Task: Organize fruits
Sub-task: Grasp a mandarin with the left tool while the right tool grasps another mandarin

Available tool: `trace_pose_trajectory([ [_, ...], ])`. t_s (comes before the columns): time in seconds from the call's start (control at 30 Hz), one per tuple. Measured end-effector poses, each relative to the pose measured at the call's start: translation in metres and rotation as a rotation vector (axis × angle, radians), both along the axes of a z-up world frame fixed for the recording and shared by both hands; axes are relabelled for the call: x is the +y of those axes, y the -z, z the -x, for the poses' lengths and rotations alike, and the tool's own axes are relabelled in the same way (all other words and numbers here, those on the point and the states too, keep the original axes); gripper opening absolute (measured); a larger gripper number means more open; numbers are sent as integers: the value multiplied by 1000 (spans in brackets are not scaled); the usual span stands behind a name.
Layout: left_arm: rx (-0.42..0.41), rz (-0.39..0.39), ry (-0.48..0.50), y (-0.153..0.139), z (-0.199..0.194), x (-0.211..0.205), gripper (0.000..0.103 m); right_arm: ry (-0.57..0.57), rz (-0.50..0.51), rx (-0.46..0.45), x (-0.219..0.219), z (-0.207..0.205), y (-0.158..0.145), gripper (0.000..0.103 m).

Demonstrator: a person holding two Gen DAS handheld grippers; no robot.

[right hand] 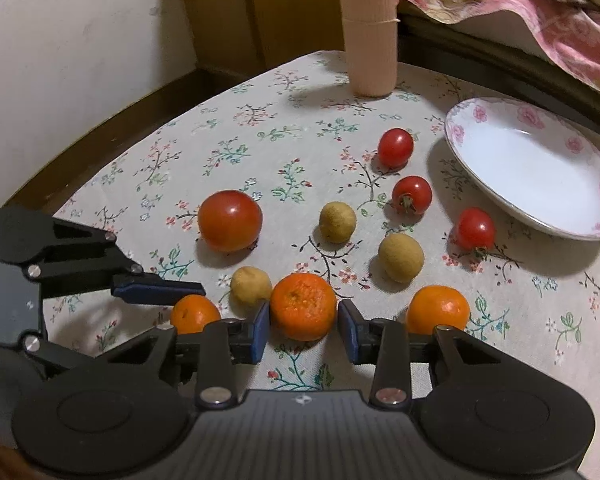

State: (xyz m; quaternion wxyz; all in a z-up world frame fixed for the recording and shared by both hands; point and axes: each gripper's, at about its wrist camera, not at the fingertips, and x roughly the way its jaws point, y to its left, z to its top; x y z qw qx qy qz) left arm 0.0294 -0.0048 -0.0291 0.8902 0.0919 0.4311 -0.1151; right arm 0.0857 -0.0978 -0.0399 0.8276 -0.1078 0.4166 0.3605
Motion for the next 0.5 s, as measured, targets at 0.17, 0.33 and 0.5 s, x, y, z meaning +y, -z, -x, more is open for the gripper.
trace_pose_trajectory([
  [0.17,16,6,-15,-2,-2,1,39,69,-17,56,-10,-3,-3,35],
  [0.33,14,40,-34,-9,-9,2,39,110,-32,50,-20,0,-10,35],
  [0.5,-24,60,-49,-22,-17,3,39,129,-54,31,-26,4,-20,35],
])
